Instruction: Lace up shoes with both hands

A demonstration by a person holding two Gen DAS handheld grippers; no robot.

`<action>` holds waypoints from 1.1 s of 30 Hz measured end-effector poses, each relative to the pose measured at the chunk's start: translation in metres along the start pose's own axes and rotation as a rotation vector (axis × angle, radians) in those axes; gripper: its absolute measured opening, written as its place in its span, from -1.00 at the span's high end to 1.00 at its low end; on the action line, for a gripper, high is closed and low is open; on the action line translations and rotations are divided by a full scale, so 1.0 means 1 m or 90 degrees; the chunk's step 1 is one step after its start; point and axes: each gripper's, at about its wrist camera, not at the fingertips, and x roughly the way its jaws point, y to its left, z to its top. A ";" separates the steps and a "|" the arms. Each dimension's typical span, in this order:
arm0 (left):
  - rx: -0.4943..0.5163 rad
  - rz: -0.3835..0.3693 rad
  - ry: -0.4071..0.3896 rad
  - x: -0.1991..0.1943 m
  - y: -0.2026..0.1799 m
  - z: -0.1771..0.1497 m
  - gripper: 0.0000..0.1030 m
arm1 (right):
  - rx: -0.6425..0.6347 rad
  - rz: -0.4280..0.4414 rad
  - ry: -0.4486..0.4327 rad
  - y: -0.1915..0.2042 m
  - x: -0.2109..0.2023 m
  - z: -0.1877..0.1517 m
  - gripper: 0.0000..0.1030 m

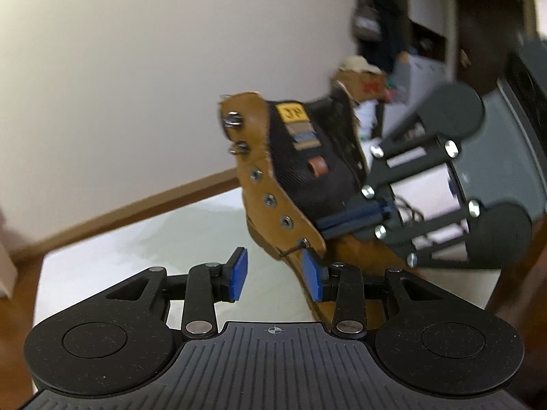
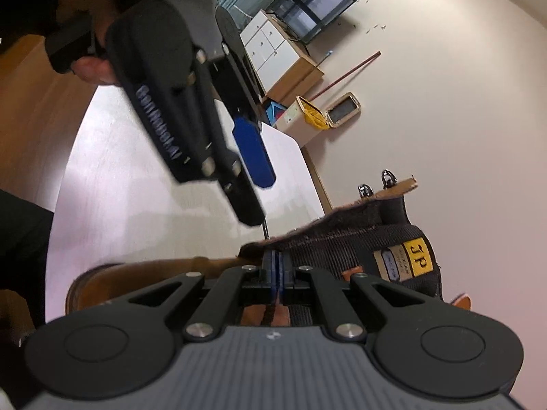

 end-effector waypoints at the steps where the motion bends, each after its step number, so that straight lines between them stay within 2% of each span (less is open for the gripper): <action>1: 0.016 -0.004 0.004 0.002 0.000 0.000 0.24 | 0.000 0.000 -0.001 0.000 0.001 0.000 0.94; 6: 0.089 -0.026 0.013 0.009 0.001 0.001 0.26 | 0.000 0.000 -0.004 -0.003 0.001 -0.001 0.93; 8: 0.119 -0.038 0.015 0.012 0.001 0.002 0.43 | 0.002 0.000 -0.005 -0.002 0.000 -0.001 0.93; 9: 0.134 -0.047 0.016 0.014 0.000 0.004 0.58 | 0.003 0.001 -0.005 -0.002 -0.001 -0.001 0.93; 10: 0.143 -0.052 0.017 0.015 0.000 0.005 0.81 | 0.005 0.000 -0.006 -0.001 -0.002 -0.002 0.93; 13: 0.175 -0.062 0.023 0.016 -0.005 0.006 0.90 | 0.012 -0.003 -0.008 0.002 -0.005 -0.004 0.93; 16: 0.175 -0.050 0.022 0.009 -0.007 0.001 0.94 | 0.027 -0.004 -0.012 0.001 -0.009 -0.005 0.93; 20: 0.135 0.030 0.049 -0.010 0.010 -0.018 0.95 | 0.076 -0.015 -0.020 -0.002 -0.026 -0.011 0.91; 24: 0.050 0.186 0.134 -0.034 0.046 -0.053 0.95 | 0.165 -0.057 -0.008 -0.010 -0.050 -0.032 0.82; 28: -0.028 0.305 0.214 -0.053 0.073 -0.087 0.95 | 0.281 -0.105 0.034 -0.020 -0.069 -0.061 0.79; 30: -0.037 0.337 0.237 -0.054 0.076 -0.097 0.95 | 0.341 -0.119 0.054 -0.023 -0.076 -0.077 0.78; 32: -0.014 0.390 0.274 -0.050 0.073 -0.109 0.95 | 0.428 -0.127 0.076 -0.023 -0.086 -0.097 0.76; 33: -0.016 0.392 0.278 -0.049 0.073 -0.111 0.94 | 0.449 -0.124 0.077 -0.022 -0.088 -0.100 0.76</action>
